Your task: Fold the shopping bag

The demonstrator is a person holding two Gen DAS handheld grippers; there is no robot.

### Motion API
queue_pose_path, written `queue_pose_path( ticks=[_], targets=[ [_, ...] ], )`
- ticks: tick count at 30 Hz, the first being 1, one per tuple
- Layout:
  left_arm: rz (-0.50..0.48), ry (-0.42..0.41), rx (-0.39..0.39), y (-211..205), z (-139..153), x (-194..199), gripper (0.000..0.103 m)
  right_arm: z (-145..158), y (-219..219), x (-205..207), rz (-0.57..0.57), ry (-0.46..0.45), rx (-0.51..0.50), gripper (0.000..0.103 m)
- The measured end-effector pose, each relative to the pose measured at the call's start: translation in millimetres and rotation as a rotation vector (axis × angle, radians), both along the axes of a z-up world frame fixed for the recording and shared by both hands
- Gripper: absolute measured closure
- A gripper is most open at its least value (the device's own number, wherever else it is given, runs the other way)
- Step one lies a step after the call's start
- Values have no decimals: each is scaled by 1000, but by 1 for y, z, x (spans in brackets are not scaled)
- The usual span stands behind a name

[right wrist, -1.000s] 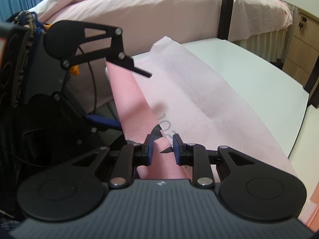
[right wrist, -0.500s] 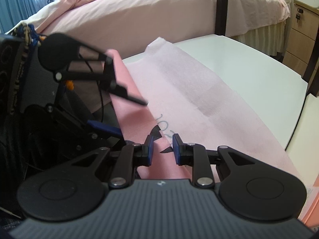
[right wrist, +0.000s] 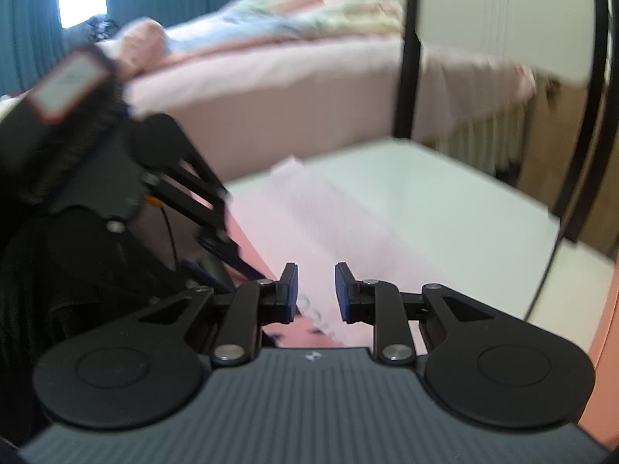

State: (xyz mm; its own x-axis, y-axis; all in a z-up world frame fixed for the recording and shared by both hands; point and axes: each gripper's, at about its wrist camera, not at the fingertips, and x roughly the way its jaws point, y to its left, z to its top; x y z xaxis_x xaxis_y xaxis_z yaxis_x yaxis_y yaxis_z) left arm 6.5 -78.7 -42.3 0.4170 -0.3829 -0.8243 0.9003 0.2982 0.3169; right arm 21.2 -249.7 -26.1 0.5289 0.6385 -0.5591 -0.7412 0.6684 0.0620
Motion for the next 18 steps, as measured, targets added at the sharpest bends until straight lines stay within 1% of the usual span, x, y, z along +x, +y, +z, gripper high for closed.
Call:
queue_pose_path(
  ticks=[2,4,7,9,11,12,15,18],
  targets=[
    [-9,42,23,0,2,8,87,4,3,-6,42,-37,-8,79],
    [-20,91,33,0,6,17,87,3,7,-8,76,-44,-29,80],
    [-32,129,42,-1,15,31,88,-3,11,-9,120,-40,-62,80],
    [-53,169,57,-4,20,38,89,-8,14,-12,145,-61,-105,80],
    [-80,203,77,-7,22,44,91,-13,19,-14,153,-91,-155,80],
    [-91,217,82,-7,21,46,91,-14,20,-14,156,-91,-166,80],
    [-106,256,76,-5,21,56,91,-17,22,-11,160,-81,-168,80],
    [-109,273,60,0,19,63,91,-20,25,-3,159,-64,-179,79]
  ],
)
